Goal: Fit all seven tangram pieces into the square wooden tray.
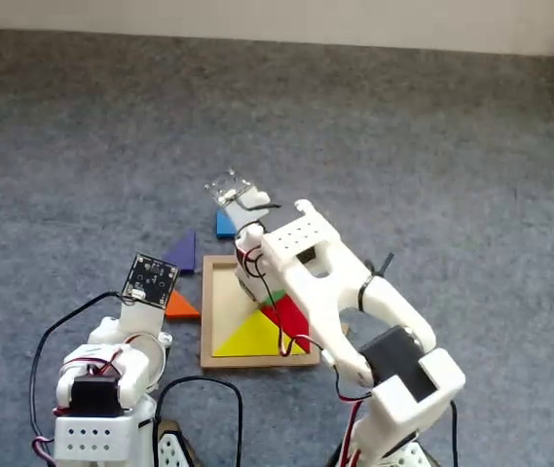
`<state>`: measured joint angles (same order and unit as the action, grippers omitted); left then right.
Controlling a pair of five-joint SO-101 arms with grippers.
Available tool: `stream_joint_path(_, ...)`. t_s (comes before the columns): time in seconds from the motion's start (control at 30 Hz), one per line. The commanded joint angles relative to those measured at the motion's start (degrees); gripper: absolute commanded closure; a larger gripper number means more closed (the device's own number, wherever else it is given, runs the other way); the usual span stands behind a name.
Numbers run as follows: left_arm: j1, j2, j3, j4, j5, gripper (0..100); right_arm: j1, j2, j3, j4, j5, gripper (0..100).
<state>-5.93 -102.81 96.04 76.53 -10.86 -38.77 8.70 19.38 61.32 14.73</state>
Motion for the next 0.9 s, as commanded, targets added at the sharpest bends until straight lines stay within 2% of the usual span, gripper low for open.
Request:
stream_joint_path(0.0,0.92,-1.10,1.10,0.26,0.44,99,-1.01,1.01,-0.48,-0.84,4.40,99.4)
stream_joint_path(0.23,0.92,-1.10,1.10,0.26,0.44,99,-1.19,1.54,-0.48,-3.03,1.41,99.4)
stream_joint_path(0.5,0.92,-1.10,1.10,0.26,0.44,99,-6.99,1.45,-0.57,-3.12,-5.98,99.4)
stream_joint_path(0.77,0.92,-1.10,1.10,0.26,0.44,99,-7.60,1.54,-0.48,-3.21,-9.14,99.0)
stream_joint_path(0.87,0.92,-1.10,1.10,0.26,0.44,99,-7.60,1.45,-1.27,-2.77,-10.81,91.8)
